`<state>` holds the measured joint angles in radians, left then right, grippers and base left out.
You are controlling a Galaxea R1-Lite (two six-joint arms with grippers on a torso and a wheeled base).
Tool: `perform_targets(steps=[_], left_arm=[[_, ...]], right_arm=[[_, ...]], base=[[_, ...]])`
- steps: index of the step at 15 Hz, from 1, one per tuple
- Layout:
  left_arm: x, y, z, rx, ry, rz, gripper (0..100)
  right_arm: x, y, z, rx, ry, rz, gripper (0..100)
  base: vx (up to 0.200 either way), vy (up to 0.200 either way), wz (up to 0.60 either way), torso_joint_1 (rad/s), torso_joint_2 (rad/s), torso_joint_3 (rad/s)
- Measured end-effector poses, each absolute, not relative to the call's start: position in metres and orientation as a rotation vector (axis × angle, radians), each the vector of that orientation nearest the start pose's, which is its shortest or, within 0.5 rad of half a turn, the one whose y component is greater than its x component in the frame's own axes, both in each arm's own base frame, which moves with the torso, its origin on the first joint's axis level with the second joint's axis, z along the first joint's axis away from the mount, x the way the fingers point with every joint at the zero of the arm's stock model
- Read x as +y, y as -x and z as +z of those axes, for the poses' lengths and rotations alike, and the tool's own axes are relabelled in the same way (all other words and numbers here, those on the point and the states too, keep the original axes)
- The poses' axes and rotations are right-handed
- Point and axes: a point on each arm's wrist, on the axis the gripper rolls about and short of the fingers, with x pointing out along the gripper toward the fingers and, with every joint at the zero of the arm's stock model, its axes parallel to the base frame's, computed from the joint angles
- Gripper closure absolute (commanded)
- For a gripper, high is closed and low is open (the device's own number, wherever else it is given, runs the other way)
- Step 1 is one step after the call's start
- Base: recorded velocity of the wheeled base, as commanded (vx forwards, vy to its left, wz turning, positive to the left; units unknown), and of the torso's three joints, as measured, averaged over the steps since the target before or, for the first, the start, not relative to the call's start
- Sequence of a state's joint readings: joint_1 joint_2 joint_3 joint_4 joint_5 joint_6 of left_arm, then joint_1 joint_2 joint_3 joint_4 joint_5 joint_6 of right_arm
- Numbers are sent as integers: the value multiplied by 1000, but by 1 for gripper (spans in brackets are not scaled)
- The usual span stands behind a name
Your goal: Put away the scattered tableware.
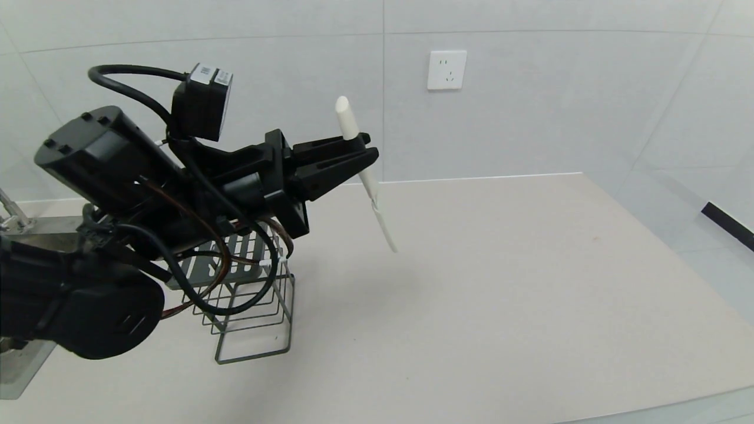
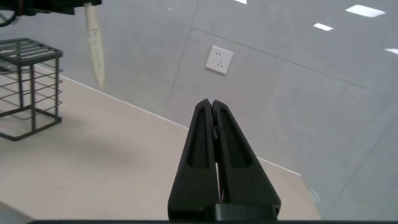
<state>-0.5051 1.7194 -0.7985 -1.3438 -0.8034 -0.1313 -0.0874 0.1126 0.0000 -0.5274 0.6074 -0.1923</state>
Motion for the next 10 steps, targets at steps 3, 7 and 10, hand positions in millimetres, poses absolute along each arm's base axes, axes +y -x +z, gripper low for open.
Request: perform_targets(steps=[3,7,10], left_arm=[[-137,-243,251,-375,25,-1265,100],[-108,-227,263,-355,-8,-1185,100],[-92,-211,272,-360,-24,-1145,100]], right_arm=[[15,26,124,-429,335,474,100],[10,20,108,-248,219,233,100],[5,17,94,-93,123,64,100]], base=[[0,0,0,0,0,0],[0,0,0,0,0,0],[0,0,0,0,0,0]])
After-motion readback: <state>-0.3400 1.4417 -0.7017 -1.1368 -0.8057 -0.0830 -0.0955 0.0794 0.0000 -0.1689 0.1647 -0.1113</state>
